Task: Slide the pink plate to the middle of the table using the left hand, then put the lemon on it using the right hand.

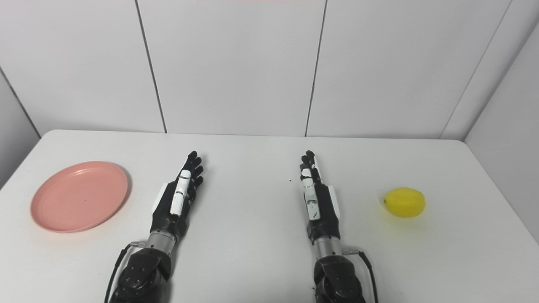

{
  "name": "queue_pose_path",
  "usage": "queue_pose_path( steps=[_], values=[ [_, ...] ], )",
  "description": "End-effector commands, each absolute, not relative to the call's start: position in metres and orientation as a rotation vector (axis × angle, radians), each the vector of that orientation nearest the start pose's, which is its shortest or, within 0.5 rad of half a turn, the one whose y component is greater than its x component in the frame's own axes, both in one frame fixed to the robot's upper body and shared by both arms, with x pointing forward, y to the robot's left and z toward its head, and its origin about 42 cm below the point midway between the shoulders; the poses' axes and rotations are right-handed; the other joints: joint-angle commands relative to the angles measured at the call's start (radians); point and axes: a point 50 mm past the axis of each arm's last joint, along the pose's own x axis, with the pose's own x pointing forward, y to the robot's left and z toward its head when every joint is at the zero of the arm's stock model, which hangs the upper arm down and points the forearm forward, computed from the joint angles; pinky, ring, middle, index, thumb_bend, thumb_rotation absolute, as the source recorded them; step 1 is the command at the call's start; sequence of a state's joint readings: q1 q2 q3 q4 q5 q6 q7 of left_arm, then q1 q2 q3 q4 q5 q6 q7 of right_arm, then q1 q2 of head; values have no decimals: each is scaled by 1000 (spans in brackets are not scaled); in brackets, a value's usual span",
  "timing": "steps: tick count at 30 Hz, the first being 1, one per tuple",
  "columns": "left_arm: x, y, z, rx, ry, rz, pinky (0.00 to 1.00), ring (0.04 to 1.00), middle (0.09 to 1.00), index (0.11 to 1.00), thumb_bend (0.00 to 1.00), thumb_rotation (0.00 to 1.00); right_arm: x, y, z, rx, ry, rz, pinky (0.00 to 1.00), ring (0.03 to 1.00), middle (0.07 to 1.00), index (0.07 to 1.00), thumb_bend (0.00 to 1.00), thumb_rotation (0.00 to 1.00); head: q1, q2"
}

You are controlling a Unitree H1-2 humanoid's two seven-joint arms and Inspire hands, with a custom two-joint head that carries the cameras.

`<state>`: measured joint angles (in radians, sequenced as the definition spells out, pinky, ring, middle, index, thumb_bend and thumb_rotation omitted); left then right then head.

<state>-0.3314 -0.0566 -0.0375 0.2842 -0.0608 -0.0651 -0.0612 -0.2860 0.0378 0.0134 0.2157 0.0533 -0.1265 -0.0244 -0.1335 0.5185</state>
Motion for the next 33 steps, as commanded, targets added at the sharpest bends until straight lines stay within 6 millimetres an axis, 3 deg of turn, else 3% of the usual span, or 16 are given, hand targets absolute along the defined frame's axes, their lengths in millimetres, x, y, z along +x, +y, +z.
queue_pose_path(
  steps=[1, 9, 15, 21, 27, 33],
  values=[
    [377, 141, 126, -109, -97, -211, 1000, 1000, 1000, 988, 556, 1000, 378, -167, 149, 92, -229, 77, 1000, 984, 975, 990, 696, 1000, 1, 2],
    [377, 140, 125, -113, -98, -209, 1000, 1000, 1000, 987, 570, 1000, 377, -167, 148, 93, -233, 73, 1000, 974, 969, 985, 681, 1000, 24, -7],
    [376, 124, 116, -121, -95, -222, 1000, 1000, 1000, 998, 551, 1000, 370, -181, 146, 103, -237, 57, 1000, 973, 967, 980, 664, 1000, 234, -67],
    [378, 106, 104, -98, -82, -196, 1000, 1000, 1000, 999, 534, 1000, 363, -197, 144, 106, -248, 64, 1000, 1000, 988, 999, 629, 1000, 360, -124],
    [382, 97, 98, -81, -80, -194, 1000, 1000, 1000, 1000, 517, 1000, 361, -205, 144, 97, -280, 78, 1000, 1000, 994, 1000, 551, 1000, 417, -161],
    [384, 95, 98, -106, -89, -202, 1000, 1000, 1000, 1000, 531, 1000, 360, -206, 146, 107, -258, 61, 1000, 1000, 990, 997, 541, 1000, 444, -188]
  ],
)
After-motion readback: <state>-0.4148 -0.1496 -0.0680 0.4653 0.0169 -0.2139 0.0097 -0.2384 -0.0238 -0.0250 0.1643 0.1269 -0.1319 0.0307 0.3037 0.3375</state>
